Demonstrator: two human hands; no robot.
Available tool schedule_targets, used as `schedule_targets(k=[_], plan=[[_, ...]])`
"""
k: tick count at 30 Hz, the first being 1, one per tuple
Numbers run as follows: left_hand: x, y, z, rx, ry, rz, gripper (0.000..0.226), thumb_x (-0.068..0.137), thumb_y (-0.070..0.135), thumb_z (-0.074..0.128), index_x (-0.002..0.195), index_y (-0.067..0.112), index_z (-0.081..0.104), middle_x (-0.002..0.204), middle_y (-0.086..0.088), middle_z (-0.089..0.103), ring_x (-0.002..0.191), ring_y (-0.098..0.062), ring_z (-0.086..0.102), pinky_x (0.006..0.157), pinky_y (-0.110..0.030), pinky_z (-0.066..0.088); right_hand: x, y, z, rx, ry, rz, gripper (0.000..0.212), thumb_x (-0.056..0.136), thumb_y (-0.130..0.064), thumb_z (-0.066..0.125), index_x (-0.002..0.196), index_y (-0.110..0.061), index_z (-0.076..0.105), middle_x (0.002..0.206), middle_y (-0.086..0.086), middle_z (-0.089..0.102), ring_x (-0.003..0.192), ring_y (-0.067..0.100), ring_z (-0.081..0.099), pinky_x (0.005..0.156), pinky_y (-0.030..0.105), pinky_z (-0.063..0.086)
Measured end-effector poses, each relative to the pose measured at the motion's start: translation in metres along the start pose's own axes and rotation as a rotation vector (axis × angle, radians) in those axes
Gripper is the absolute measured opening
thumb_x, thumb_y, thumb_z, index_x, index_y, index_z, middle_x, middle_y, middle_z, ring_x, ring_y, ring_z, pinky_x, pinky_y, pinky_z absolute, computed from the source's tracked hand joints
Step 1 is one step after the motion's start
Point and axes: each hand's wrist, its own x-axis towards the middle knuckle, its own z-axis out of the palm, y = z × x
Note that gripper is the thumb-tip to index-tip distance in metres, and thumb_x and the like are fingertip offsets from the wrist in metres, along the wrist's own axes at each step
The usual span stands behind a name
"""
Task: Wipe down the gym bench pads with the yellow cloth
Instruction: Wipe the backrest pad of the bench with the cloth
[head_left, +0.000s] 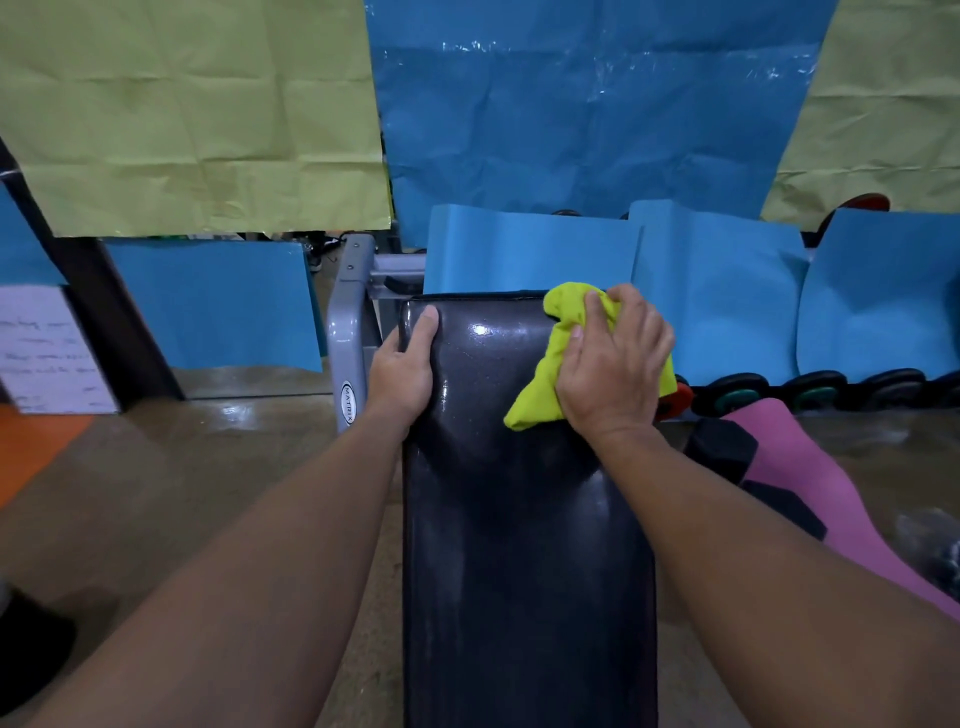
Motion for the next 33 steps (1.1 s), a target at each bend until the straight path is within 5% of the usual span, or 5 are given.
schedule_targets(k=[6, 11, 24, 29, 33], plan=[[0.005, -0.007, 0.000, -0.003, 0.010, 0.022, 0.040, 0.094, 0.068, 0.060, 0.098, 0.032, 0.075, 0.112, 0.002, 0.077, 0.112, -0.022, 0.070, 0.112, -0.046, 0.050, 0.005, -0.010, 0.010, 0.141, 0.017, -0.020, 0.041, 0.093, -0.007, 0.046, 0.130, 0.003, 0.062, 0.123, 0.025, 0.061, 0.111, 0.045, 0.056, 0.104, 0.059, 0.045], [0.003, -0.005, 0.001, 0.013, 0.011, 0.011, 0.039, 0.097, 0.067, 0.058, 0.100, 0.032, 0.074, 0.111, 0.003, 0.076, 0.112, -0.021, 0.069, 0.113, -0.046, 0.049, -0.009, 0.009, -0.001, 0.144, -0.104, -0.097, 0.052, 0.101, -0.028, 0.041, 0.146, -0.007, 0.054, 0.150, 0.026, 0.048, 0.143, 0.049, 0.039, 0.121, 0.062, 0.029], [-0.002, -0.004, 0.001, 0.047, 0.029, 0.020, 0.056, 0.095, 0.075, 0.050, 0.120, 0.030, 0.074, 0.121, 0.004, 0.073, 0.119, -0.022, 0.065, 0.117, -0.046, 0.045, -0.008, -0.013, -0.002, 0.112, -0.183, 0.090, 0.062, 0.100, -0.043, 0.037, 0.150, -0.008, 0.047, 0.158, 0.026, 0.039, 0.150, 0.049, 0.029, 0.125, 0.062, 0.021], [-0.004, -0.001, 0.002, 0.052, 0.035, 0.006, 0.054, 0.096, 0.075, 0.047, 0.115, 0.031, 0.074, 0.122, 0.002, 0.073, 0.120, -0.023, 0.064, 0.116, -0.044, 0.045, -0.020, -0.004, -0.006, 0.127, -0.197, -0.076, 0.060, 0.101, -0.043, 0.041, 0.153, -0.012, 0.046, 0.161, 0.023, 0.035, 0.153, 0.045, 0.026, 0.125, 0.062, 0.019], [-0.005, -0.001, 0.003, 0.084, 0.055, 0.015, 0.057, 0.102, 0.069, 0.043, 0.130, 0.028, 0.071, 0.128, 0.001, 0.068, 0.124, -0.023, 0.059, 0.116, -0.041, 0.042, -0.010, 0.012, -0.008, 0.174, -0.219, 0.104, 0.064, 0.101, -0.045, 0.034, 0.156, -0.012, 0.041, 0.164, 0.026, 0.029, 0.152, 0.050, 0.024, 0.122, 0.064, 0.025]])
